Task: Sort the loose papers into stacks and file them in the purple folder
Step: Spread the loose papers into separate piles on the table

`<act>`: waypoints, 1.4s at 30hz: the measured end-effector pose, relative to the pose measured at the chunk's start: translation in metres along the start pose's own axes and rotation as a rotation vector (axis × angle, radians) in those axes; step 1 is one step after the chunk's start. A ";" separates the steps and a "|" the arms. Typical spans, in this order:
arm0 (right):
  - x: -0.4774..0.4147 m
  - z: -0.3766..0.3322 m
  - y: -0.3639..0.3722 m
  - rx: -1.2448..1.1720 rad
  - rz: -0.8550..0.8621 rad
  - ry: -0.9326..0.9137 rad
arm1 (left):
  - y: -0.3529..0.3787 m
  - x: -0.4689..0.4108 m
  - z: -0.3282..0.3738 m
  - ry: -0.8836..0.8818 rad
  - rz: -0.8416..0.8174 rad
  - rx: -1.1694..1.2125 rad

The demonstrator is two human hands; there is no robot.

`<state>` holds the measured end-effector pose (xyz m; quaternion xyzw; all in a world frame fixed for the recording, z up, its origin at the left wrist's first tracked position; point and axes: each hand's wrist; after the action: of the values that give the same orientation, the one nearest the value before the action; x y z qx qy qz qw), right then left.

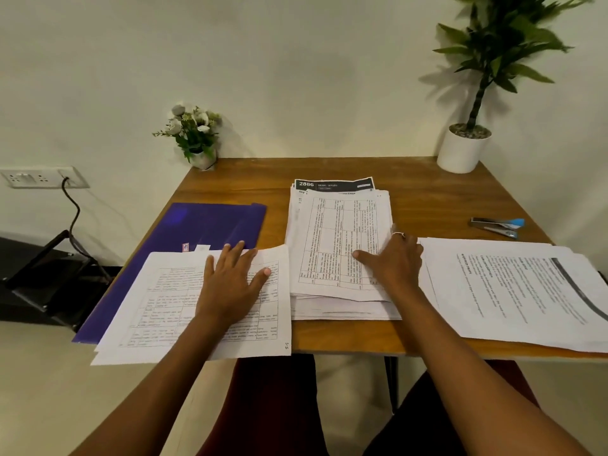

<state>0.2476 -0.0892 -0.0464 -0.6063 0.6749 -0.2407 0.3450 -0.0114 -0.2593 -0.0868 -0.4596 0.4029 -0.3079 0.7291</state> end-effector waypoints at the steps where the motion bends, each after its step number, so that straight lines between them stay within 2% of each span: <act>1: -0.004 0.002 0.001 -0.025 0.015 0.030 | 0.000 0.000 0.000 -0.003 0.011 0.016; 6: -0.022 0.012 0.004 -0.197 0.018 0.101 | 0.003 0.000 -0.002 -0.015 0.053 0.069; 16: -0.045 0.008 0.006 -0.062 0.001 0.153 | 0.003 0.001 -0.002 -0.024 0.065 0.096; 24: -0.041 0.006 -0.007 -0.296 0.030 0.165 | 0.003 0.001 -0.003 -0.020 0.071 0.096; 31: -0.038 0.004 -0.025 -0.437 0.135 0.122 | 0.003 0.001 -0.004 -0.014 0.065 0.103; 34: -0.035 -0.001 -0.039 -0.548 0.135 0.101 | -0.002 0.000 -0.001 -0.049 0.082 0.207; 37: -0.033 -0.008 -0.049 -0.694 0.104 0.125 | -0.013 0.002 0.004 -0.151 0.180 0.426; 40: -0.029 -0.017 -0.052 -0.866 0.042 0.212 | -0.032 0.002 0.018 -0.253 0.261 0.607; 42: -0.026 -0.022 -0.052 -0.984 0.023 0.265 | -0.044 -0.001 0.028 -0.259 0.285 0.652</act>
<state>0.2653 -0.0736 0.0107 -0.6538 0.7529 0.0347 -0.0672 0.0092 -0.2638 -0.0387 -0.1776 0.2483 -0.2548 0.9176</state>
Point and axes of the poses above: each hand's wrist, its own x-axis away from the middle knuckle, its own y-axis out of the palm, z = x × y, and after that the axes turned 12 degrees about z, right-handed
